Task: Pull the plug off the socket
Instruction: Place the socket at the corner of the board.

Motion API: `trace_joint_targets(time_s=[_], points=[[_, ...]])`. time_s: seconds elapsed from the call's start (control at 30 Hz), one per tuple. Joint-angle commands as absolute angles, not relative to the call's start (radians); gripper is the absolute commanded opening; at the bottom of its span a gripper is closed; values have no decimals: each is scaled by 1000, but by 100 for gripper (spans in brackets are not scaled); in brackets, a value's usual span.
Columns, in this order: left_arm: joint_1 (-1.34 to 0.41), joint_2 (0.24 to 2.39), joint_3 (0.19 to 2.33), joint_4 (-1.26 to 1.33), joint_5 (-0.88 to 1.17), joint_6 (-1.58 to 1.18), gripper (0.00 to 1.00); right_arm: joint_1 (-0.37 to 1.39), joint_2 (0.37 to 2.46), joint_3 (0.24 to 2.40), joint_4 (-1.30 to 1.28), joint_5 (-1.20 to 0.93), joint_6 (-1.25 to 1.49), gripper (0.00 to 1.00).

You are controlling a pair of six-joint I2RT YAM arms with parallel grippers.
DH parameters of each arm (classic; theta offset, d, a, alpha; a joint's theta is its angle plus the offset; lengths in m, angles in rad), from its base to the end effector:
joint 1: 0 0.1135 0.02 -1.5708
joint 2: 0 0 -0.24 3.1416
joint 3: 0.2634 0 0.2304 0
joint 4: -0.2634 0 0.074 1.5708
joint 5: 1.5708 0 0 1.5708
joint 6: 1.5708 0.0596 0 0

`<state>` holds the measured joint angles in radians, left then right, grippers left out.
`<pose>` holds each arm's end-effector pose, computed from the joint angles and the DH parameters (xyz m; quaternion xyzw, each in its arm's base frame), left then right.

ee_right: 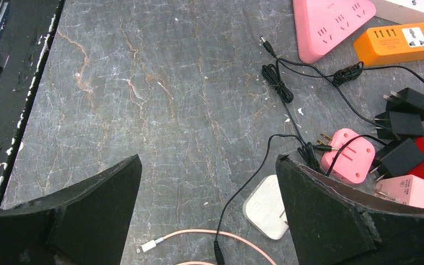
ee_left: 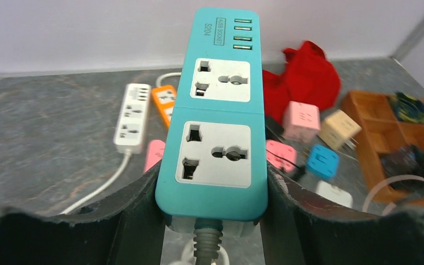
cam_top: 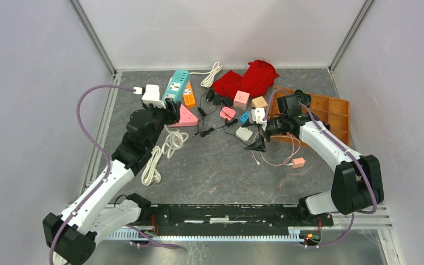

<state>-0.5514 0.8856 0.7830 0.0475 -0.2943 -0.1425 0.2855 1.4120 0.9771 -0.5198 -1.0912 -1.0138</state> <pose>0.2019 -0.1039 0.3290 0.0472 0.7240 -0.1311 0.6756 0.2420 0.1261 0.2283 -0.6180 0.5535 0.3698 0.4183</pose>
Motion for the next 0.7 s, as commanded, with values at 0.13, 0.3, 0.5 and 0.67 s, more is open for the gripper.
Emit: trace_joint_targets(time_s=[0.13, 0.3, 0.5, 0.67], points=[[-320, 1004, 937, 178, -204, -164, 2, 281, 1388, 971, -500, -1119, -1008, 98], [-234, 1100, 1007, 191, -223, -136, 2, 282, 1389, 971, -502, -1119, -1009, 98], [-136, 1230, 1063, 238, -219, -87, 2, 282, 1388, 972, -505, -1121, -1012, 98], [-54, 1362, 1129, 257, -161, -17, 2, 281, 1387, 973, -506, -1112, -1016, 98]])
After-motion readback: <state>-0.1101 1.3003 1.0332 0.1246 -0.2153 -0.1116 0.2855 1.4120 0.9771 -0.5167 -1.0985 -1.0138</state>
